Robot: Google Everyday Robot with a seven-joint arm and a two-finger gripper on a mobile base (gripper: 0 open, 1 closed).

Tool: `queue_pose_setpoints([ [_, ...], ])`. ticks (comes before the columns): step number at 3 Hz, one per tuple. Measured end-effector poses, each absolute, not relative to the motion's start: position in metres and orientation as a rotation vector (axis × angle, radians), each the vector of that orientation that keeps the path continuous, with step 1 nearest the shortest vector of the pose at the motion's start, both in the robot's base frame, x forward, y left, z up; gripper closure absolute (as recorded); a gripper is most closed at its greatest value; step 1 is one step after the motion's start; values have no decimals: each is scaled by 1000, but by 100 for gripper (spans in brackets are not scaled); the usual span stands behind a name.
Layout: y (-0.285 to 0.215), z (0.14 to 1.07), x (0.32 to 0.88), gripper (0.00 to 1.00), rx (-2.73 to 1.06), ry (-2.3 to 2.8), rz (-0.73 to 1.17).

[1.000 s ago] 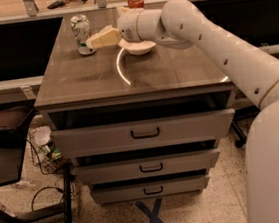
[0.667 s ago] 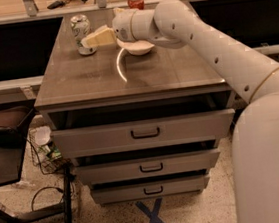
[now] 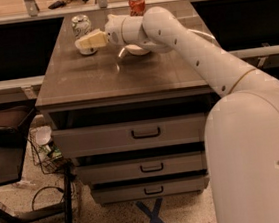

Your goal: Pick 7up can

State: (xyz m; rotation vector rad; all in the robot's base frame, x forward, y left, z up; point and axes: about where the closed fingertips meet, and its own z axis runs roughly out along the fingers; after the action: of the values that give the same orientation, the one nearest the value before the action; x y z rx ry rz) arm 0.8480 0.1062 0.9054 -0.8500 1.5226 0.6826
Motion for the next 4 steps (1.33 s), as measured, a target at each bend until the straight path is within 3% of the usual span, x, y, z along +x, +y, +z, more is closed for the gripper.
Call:
queue_pose_setpoints([
  [2,122,908,857,0,-801,1470,750],
  [4,135,913,855,40,-806,1447,759],
])
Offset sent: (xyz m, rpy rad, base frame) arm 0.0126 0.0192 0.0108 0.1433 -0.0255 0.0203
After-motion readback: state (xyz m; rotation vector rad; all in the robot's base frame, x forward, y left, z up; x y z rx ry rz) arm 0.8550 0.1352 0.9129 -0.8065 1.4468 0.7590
